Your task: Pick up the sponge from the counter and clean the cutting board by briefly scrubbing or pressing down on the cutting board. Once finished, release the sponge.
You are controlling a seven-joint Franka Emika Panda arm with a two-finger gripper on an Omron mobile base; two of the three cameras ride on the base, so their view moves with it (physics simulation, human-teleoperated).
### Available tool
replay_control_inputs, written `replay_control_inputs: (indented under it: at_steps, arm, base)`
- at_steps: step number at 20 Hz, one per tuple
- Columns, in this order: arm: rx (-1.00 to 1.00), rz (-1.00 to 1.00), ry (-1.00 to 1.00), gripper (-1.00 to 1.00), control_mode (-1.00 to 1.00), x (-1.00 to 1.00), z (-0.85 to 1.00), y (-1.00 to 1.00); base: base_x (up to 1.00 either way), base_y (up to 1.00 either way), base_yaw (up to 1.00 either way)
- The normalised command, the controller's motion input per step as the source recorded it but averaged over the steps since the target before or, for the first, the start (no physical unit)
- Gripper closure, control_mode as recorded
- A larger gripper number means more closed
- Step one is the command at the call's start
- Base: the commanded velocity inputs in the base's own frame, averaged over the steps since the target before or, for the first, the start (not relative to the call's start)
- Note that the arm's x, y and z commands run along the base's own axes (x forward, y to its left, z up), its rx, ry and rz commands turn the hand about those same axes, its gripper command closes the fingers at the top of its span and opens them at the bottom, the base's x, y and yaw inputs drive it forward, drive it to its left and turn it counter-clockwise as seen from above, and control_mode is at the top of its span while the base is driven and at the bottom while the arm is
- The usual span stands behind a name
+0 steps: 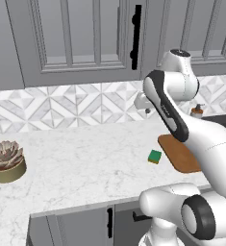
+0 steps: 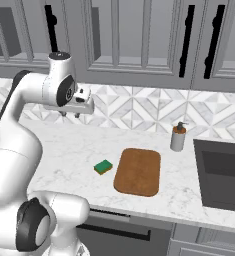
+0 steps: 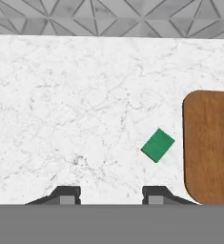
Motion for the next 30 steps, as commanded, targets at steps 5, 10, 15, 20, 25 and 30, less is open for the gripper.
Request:
replay_control_inputs:
  at_steps: [5,10,15,20,25,30]
  arm:
    - [0.00,-0.01,0.11,-1.00,-1.00,-0.05,-0.54,-0.23]
    - [0.02,-0.17,0.28,-1.00,-1.00,-0.02,-1.00,-0.50]
    - [0.02,-0.12,0.12,-1.00,-1.00,0.04,-0.76,-0.18]
    - [0.00,-0.05,0.08,-1.00,-1.00,0.15,-0.26,0.03]
    - [0.00,-0.05,0.09,-1.00,-1.00,0.11,-0.57,-0.01]
    - [0.00,-0.10,0.08,-1.00,-1.00,0.13,-0.85,-0.33]
  base:
    - [0.00,0.00,0.00]
    - [0.00,0.00,0.00]
    - [0.00,0.00,0.00]
    - [0.00,0.00,0.00]
    - [0.00,0.00,0.00]
    - [0.00,0.00,0.00]
